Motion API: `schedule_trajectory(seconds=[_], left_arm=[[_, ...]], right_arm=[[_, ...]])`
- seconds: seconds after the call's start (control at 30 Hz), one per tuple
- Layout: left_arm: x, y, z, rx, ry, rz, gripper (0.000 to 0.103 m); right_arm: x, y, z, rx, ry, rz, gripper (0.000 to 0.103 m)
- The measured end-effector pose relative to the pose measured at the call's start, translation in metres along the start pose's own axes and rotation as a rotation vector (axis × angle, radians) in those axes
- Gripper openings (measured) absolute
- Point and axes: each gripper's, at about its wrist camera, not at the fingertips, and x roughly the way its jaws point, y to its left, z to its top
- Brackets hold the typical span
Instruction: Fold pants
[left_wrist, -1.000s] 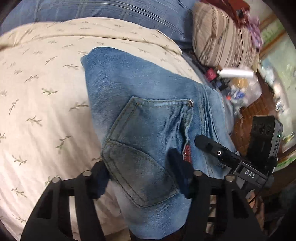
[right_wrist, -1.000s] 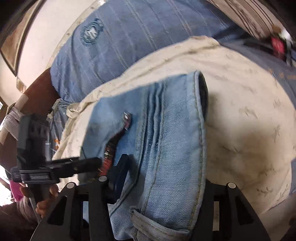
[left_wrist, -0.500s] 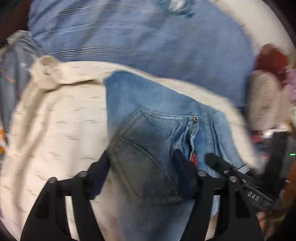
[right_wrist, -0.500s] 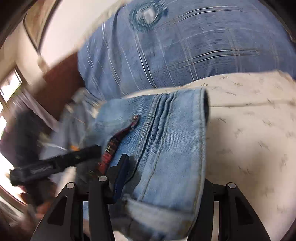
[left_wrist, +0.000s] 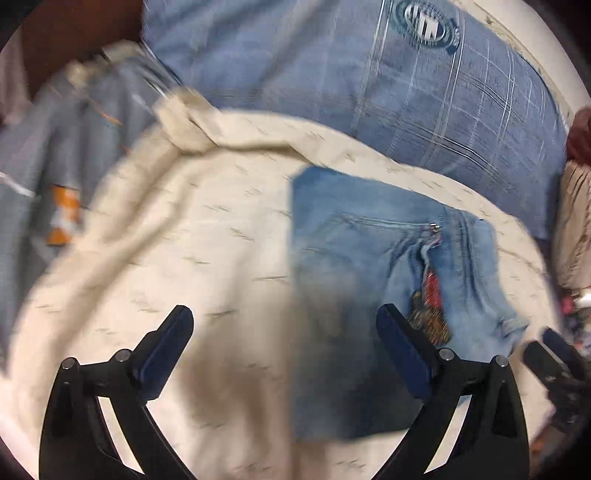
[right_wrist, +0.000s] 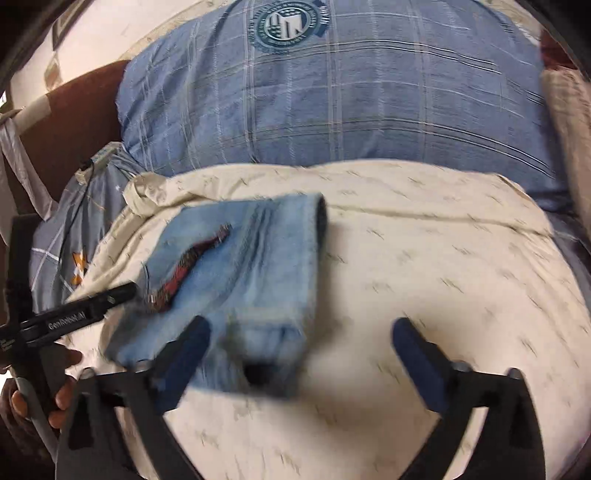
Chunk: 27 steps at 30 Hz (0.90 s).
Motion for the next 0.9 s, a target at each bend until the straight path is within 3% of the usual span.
schedule_trajectory(seconds=[0.13,0.3,0.4,0.6,0.9], left_arm=[[-0.027,-0.004,-0.027,0.086,-0.049,0.116,0.100],[-0.045,-0.009,-0.059,0.174,-0.065,0.203,0.100],[-0.050,-0.013,-0.070,0.215,-0.068,0.222,0.100],[-0.069,-0.016,-0.082,0.244,-0.084,0.161,0.100],[-0.083,-0.016,-0.088,0.222,-0.079,0.069,0.100]], right_arm=[[-0.010,-0.004,-0.030,0.051,0.080,-0.042,0.103],[-0.038,0.005,-0.060,-0.020,-0.014,-0.176,0.103],[-0.054,0.011,-0.069,-0.050,-0.058,-0.194,0.103],[-0.082,0.018,-0.078,-0.078,-0.147,-0.231,0.103],[-0.090,0.013,-0.084,-0.052,-0.177,-0.217,0.103]])
